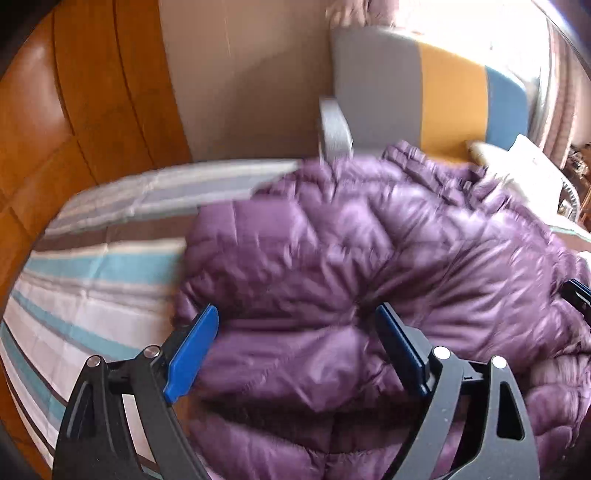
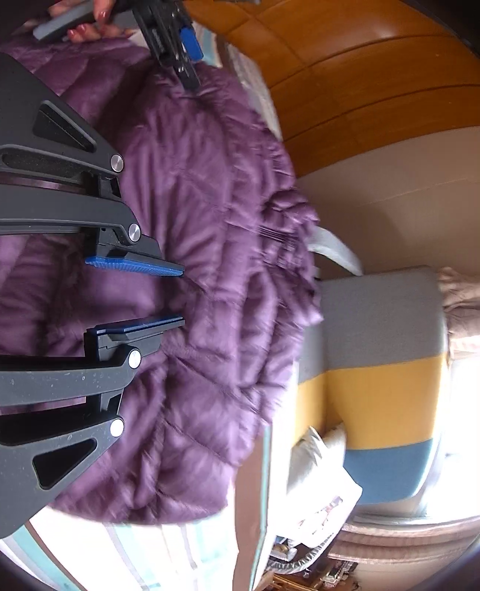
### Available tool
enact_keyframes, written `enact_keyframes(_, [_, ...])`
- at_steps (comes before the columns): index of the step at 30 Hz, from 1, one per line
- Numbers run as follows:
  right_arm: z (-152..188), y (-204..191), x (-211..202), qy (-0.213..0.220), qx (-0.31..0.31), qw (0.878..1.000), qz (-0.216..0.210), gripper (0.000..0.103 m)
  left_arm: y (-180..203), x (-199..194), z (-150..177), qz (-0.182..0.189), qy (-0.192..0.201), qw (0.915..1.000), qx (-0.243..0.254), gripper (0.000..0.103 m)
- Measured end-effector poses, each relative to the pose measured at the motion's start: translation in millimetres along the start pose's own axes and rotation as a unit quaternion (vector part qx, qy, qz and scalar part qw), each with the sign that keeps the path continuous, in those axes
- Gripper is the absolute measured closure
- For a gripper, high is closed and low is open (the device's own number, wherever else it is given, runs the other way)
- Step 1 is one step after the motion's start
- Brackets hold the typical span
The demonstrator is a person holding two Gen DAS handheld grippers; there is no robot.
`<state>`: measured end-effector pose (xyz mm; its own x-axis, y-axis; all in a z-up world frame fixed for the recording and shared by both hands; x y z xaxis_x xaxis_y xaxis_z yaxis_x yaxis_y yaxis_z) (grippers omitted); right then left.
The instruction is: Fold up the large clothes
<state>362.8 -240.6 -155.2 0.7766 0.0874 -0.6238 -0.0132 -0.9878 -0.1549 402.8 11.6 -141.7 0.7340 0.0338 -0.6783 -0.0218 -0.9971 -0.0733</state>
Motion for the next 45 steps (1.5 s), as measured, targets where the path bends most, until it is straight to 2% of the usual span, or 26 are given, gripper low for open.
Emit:
enact_keyframes(4, [-29, 24, 9, 0.002, 0.032, 0.999, 0.013, 0.081, 2, 0, -38, 0.013, 0.020, 0.9997, -0.009, 0.016])
enact_keyframes(7, [-49, 38, 33, -0.012, 0.045, 0.998, 0.035, 0.081, 13, 27, -67, -0.001, 0.015, 0.9998, 0.014, 0.016])
enact_keyframes(11, [-63, 40, 65, -0.033, 0.036, 0.998, 0.044, 0.081, 23, 67, -82, -0.011, -0.008, 0.9996, 0.024, 0.017])
enact_keyframes(15, [-66, 26, 100, -0.053, -0.010, 0.998, 0.043, 0.081, 36, 106, -82, -0.020, -0.045, 0.9980, 0.038, 0.020])
enact_keyframes(19, [-64, 32, 128, -0.079, -0.010, 0.994, 0.069, 0.081, 35, 132, -76, -0.037, -0.059, 0.9966, 0.044, 0.019])
enact_keyframes(24, [-64, 51, 141, -0.052, 0.028, 0.993, 0.104, 0.081, 27, 144, -70, -0.071, -0.045, 0.9962, 0.022, 0.009])
enact_keyframes(27, [-65, 48, 144, -0.047, 0.014, 0.991, 0.124, 0.081, 23, 151, -72, -0.086, -0.049, 0.9950, 0.008, 0.004])
enact_keyframes(30, [-66, 54, 139, -0.047, 0.035, 0.993, 0.099, 0.081, 24, 151, -72, -0.089, -0.049, 0.9948, 0.013, 0.004])
enact_keyframes(33, [-70, 55, 120, -0.045, 0.042, 0.995, 0.076, 0.081, 22, 137, -73, -0.068, -0.046, 0.9966, 0.010, 0.004])
enact_keyframes(36, [-69, 43, 76, -0.022, 0.026, 0.999, 0.042, 0.063, 17, 101, -75, -0.063, -0.001, 0.9978, 0.017, 0.004])
enact_keyframes(38, [-61, 33, 50, -0.005, 0.008, 0.999, 0.036, 0.063, 10, 68, -70, -0.071, 0.037, 0.9967, 0.013, 0.002])
enact_keyframes(39, [-55, 27, 38, -0.002, 0.000, 1.000, 0.027, 0.063, 9, 52, -64, -0.059, 0.049, 0.9970, 0.012, 0.002])
enact_keyframes(42, [-33, 12, 13, 0.002, -0.010, 1.000, 0.005, 0.063, 12, 30, -42, -0.029, 0.048, 0.9981, 0.023, 0.002])
enact_keyframes(45, [-8, -1, 11, -0.020, -0.006, 1.000, -0.005, 0.063, 17, 26, -18, -0.038, 0.033, 0.9972, 0.055, 0.002])
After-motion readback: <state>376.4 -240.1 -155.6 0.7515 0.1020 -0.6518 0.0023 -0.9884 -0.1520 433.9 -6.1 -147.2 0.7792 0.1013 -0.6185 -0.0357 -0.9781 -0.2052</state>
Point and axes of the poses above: each gripper's, at about its wrist camera, not at the fingertips, and x roughly the way its jaws point, y to its right, z to its underside, the point moved 6 cm from there along x, roughly the way its jaws point, and after that the axes turned 4 degrees about y, right-handed, at the moved point
